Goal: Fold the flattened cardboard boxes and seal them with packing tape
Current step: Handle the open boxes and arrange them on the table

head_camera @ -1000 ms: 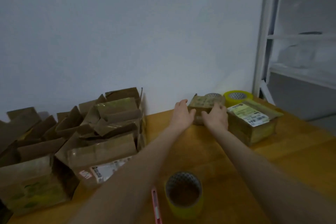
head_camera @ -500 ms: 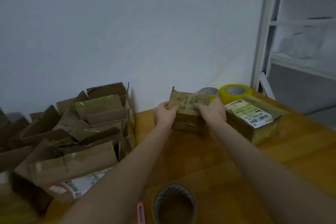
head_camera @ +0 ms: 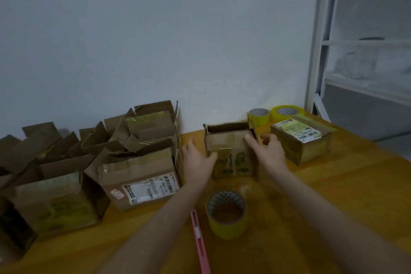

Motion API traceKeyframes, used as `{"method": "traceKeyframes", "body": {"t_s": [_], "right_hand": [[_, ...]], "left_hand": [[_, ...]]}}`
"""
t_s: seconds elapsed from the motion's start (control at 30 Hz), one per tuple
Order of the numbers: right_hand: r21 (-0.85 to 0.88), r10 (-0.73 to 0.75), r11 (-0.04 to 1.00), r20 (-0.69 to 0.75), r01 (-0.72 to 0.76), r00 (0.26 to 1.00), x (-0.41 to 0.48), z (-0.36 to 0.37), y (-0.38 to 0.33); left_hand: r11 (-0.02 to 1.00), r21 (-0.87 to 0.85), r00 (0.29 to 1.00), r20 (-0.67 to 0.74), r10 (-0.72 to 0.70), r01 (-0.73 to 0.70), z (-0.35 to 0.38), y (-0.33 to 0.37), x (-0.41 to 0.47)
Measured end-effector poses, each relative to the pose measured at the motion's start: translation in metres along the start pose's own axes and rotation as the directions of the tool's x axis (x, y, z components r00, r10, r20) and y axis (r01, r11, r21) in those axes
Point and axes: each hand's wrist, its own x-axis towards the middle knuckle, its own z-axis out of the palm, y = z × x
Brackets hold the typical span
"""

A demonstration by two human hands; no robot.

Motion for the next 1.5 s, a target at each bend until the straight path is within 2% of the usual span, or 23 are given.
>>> {"method": "traceKeyframes", "body": {"t_s": [0.03, 0.07, 0.13, 0.2, 0.23, 0.3, 0.4, 0.5, 0.57, 0.7, 0.8, 0.9, 1.03, 1.2, 1.37, 1.43, 1.5], "right_hand": [[0.031, 0.001, 1.0, -0.02, -0.001, 1.0, 0.004, -0.004, -0.005], [0.045, 0.019, 0.999, -0.03, -0.017, 0.999, 0.009, -0.007, -0.013], [-0.016, 0.053, 0.998, 0.002, -0.053, 0.999, 0.021, -0.008, -0.028], [-0.135, 0.074, 0.989, 0.054, -0.066, 0.996, 0.031, -0.006, -0.035], [-0.169, 0.089, 0.982, 0.049, -0.08, 0.995, 0.036, -0.005, -0.034], [-0.134, 0.144, 0.981, 0.029, -0.139, 0.989, 0.045, -0.006, -0.029], [0.105, 0.261, 0.957, 0.08, -0.269, 0.962, 0.05, -0.013, -0.022], [0.254, 0.331, 0.885, 0.249, -0.391, 0.91, 0.047, -0.014, -0.023], [0.314, 0.336, 0.839, 0.343, -0.444, 0.877, 0.042, -0.011, -0.031], [0.474, 0.318, 0.74, 0.379, -0.477, 0.869, 0.038, 0.013, -0.045], [0.554, 0.284, 0.681, 0.404, -0.479, 0.87, 0.036, 0.044, -0.057], [0.611, 0.255, 0.667, 0.351, -0.427, 0.901, 0.043, 0.076, -0.073], [0.57, 0.258, 0.74, 0.252, -0.359, 0.933, 0.065, 0.109, -0.088], [0.363, 0.316, 0.835, 0.301, -0.415, 0.9, 0.079, 0.122, -0.065], [0.477, 0.243, 0.769, 0.397, -0.425, 0.885, 0.08, 0.125, -0.069], [0.397, 0.205, 0.844, 0.38, -0.36, 0.902, 0.074, 0.123, -0.073], [0.253, 0.12, 0.951, 0.226, -0.177, 0.967, 0.072, 0.111, -0.068]], "left_hand": [[0.991, 0.07, 0.991, -0.054, 0.119, -0.115, -0.006, 0.009, 0.001], [0.957, 0.178, 0.969, -0.049, 0.24, -0.228, -0.009, 0.018, 0.006], [0.791, 0.455, 0.909, 0.136, 0.393, -0.41, -0.009, 0.034, 0.019], [0.58, 0.615, 0.844, 0.337, 0.418, -0.533, -0.005, 0.041, 0.032], [0.5, 0.651, 0.816, 0.382, 0.434, -0.571, -0.004, 0.042, 0.036], [0.425, 0.677, 0.776, 0.368, 0.513, -0.602, -0.002, 0.041, 0.04], [0.371, 0.717, 0.729, 0.276, 0.626, -0.59, 0.0, 0.039, 0.042], [0.411, 0.762, 0.794, 0.216, 0.568, -0.501, -0.001, 0.038, 0.052], [0.493, 0.724, 0.83, 0.2, 0.52, -0.483, -0.001, 0.039, 0.051], [0.644, 0.558, 0.815, 0.109, 0.569, -0.524, -0.004, 0.049, 0.031], [0.733, 0.476, 0.846, 0.045, 0.532, -0.486, -0.015, 0.059, 0.03], [0.8, 0.429, 0.889, 0.016, 0.458, -0.42, -0.036, 0.07, 0.045], [0.882, 0.327, 0.935, 0.018, 0.353, -0.34, -0.062, 0.073, 0.069], [0.914, 0.297, 0.958, 0.018, 0.285, -0.277, -0.075, 0.059, 0.084], [0.925, 0.265, 0.962, 0.06, 0.268, -0.274, -0.063, 0.056, 0.087], [0.921, 0.273, 0.961, 0.081, 0.265, -0.277, -0.051, 0.062, 0.086], [0.93, 0.249, 0.962, 0.109, 0.251, -0.271, -0.033, 0.07, 0.084]]}}
